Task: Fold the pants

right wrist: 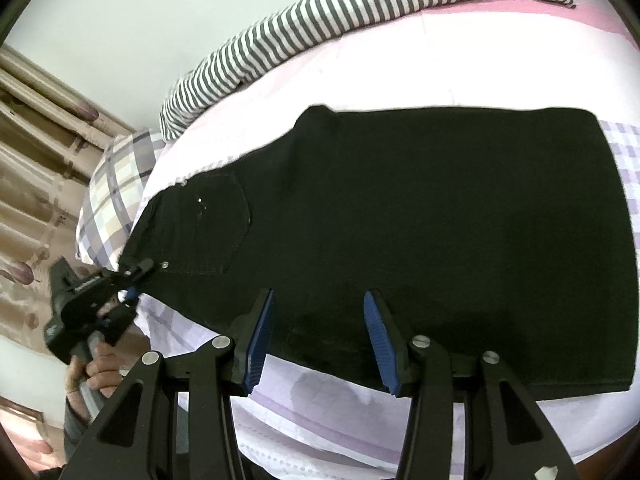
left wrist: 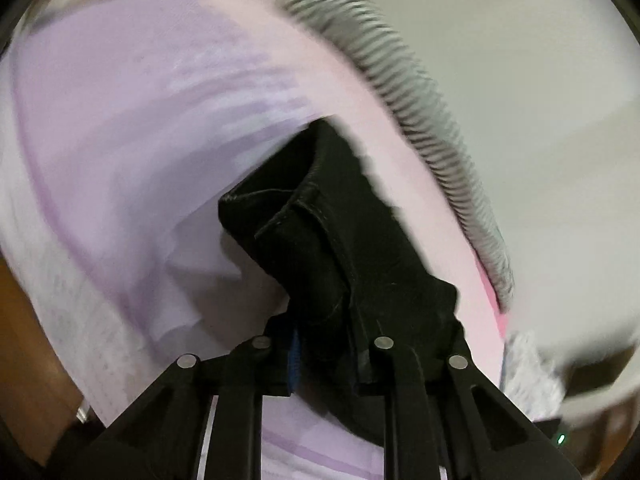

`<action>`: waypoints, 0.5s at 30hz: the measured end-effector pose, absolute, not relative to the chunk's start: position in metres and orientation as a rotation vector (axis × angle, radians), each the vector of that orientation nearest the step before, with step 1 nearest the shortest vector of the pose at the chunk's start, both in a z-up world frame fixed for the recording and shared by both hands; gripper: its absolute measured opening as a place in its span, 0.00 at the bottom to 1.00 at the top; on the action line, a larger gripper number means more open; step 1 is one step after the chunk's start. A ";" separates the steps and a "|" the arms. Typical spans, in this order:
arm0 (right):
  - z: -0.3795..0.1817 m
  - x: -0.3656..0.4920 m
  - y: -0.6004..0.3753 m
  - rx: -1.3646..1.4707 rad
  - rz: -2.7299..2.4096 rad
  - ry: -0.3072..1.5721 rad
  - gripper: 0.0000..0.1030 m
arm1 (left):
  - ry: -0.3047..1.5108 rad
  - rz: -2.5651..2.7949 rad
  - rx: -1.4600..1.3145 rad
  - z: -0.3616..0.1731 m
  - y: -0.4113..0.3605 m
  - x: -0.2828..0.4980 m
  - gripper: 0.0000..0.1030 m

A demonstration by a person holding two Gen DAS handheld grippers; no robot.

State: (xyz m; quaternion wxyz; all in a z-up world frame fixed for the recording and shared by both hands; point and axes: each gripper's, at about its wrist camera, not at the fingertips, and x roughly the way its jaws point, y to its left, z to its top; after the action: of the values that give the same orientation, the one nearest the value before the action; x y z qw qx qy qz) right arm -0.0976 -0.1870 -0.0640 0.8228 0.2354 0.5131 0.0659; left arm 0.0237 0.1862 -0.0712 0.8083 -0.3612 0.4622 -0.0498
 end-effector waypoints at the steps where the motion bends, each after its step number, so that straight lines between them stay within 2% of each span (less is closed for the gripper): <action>1: -0.061 -0.099 -0.191 0.508 0.136 1.080 0.43 | 0.974 -0.128 -0.743 -0.060 0.179 0.026 0.14; 9: -0.041 -0.109 -0.221 0.546 0.102 1.011 0.43 | 0.929 -0.242 -0.517 -0.003 0.108 0.045 0.13; 15: -0.033 -0.122 -0.257 0.604 0.048 0.965 0.43 | 0.895 -0.430 -0.299 0.030 0.009 0.044 0.12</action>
State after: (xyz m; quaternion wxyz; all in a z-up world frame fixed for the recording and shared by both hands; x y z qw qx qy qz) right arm -0.1221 -0.2569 -0.0331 0.8420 0.2862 0.4567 0.0230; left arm 0.0444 0.0093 0.0303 0.8685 -0.1430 0.4279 -0.2053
